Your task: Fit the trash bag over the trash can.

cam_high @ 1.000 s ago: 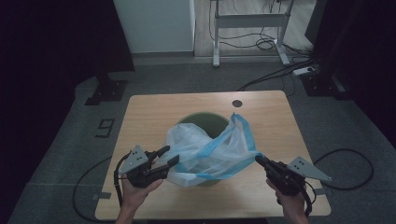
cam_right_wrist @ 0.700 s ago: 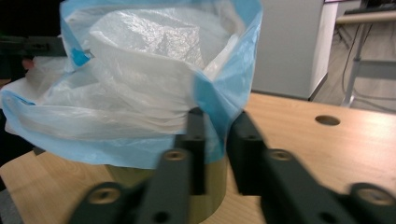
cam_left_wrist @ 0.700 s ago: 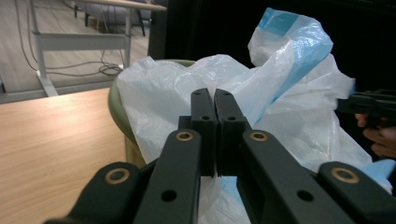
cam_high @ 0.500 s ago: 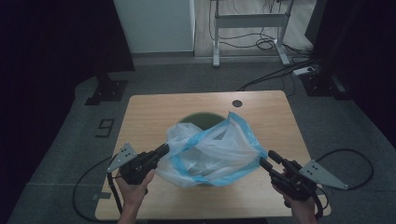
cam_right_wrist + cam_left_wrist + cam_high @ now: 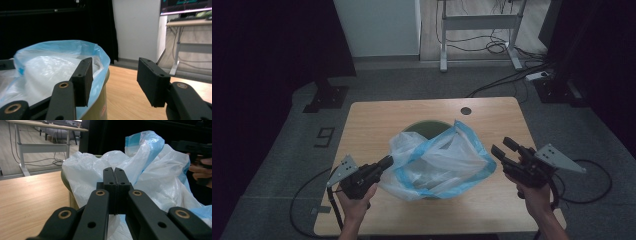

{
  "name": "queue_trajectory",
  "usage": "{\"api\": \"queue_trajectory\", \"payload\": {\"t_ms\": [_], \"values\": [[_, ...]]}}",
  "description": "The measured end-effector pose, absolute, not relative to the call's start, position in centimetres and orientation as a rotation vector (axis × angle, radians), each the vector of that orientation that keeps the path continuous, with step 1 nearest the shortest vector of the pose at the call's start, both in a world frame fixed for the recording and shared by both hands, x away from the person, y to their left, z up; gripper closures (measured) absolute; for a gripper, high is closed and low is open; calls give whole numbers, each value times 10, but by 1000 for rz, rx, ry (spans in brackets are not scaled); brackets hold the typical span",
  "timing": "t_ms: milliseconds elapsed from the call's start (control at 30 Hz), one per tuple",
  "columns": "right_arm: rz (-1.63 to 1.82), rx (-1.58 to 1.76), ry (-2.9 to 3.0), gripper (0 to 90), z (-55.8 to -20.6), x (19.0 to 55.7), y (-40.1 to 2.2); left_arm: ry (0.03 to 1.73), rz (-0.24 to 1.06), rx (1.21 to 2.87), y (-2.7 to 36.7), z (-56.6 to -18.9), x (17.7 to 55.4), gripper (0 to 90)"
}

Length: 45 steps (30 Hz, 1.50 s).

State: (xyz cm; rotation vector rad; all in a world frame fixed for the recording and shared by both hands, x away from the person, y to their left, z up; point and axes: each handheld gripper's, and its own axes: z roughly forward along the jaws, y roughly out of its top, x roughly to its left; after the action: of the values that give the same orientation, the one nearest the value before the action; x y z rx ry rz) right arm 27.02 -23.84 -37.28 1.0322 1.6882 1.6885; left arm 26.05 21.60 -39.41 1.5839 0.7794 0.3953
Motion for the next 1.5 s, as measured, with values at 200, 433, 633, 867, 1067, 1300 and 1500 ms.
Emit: {"api": "queue_trajectory", "payload": {"t_ms": [200,433,633,867,1067,1300,1500], "values": [[1712,1072,1760,426,-376,291,-224,783,399,1585,216,-397,261,895],[1680,1101,1822,401,-390,294,-212,788,392,1576,216,-401,258,895],[1668,1134,1854,437,-404,294,-208,788,394,1575,215,-402,257,895],[1654,1065,1956,805,-408,297,-201,786,403,1568,213,-399,259,895],[1608,1043,1976,890,-404,298,-200,793,424,1551,217,-394,261,896],[1554,1057,1915,891,-391,312,-209,830,446,1524,229,-381,280,897],[1497,1084,1883,891,-382,337,-207,897,415,1506,241,-378,307,897]]}}
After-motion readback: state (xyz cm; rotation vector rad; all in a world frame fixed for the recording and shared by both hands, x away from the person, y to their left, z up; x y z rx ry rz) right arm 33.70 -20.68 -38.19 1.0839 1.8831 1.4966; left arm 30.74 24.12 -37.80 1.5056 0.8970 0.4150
